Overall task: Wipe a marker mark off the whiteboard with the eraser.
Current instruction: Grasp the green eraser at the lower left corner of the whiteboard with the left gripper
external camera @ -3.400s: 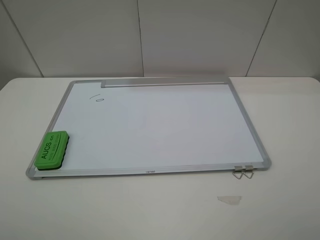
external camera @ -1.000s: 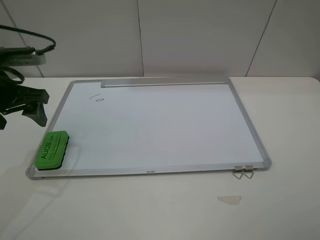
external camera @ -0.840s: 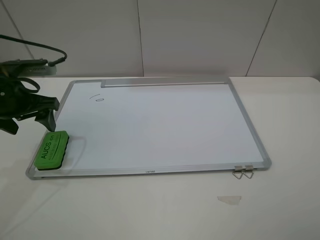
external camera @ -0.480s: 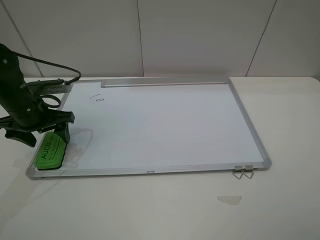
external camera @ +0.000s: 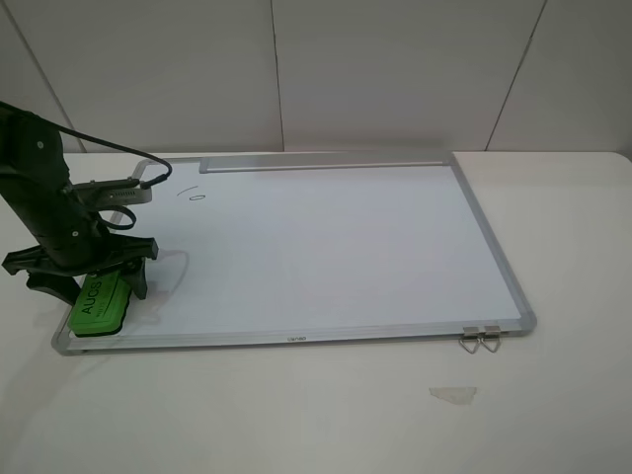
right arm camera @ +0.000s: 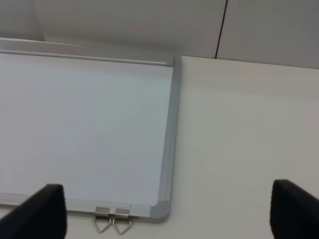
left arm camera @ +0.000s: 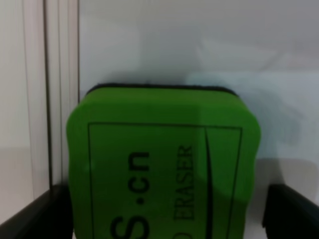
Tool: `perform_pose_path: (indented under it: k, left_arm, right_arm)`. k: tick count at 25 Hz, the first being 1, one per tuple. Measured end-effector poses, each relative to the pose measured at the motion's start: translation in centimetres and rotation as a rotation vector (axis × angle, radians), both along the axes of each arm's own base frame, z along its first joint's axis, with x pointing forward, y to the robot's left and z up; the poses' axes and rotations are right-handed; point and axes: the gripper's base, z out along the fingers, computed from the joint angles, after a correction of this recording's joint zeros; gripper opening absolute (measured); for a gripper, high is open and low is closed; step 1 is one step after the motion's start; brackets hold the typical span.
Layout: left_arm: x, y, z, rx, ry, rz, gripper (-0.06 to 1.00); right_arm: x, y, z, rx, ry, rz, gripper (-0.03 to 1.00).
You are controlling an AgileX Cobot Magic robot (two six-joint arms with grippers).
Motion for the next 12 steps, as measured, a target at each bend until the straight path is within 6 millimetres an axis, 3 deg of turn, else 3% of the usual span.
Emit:
perform_pose_path:
  k: [7, 12]
  left_arm:
    - [0.01, 0.00, 0.01, 0.001, 0.001, 0.002, 0.76]
    - [0.01, 0.04, 0.01, 0.004, 0.001, 0.013, 0.63]
  right_arm:
    - [0.00, 0.00, 0.00, 0.000, 0.000, 0.000, 0.82]
    - [0.00, 0.00, 0.00, 0.000, 0.000, 0.000, 0.82]
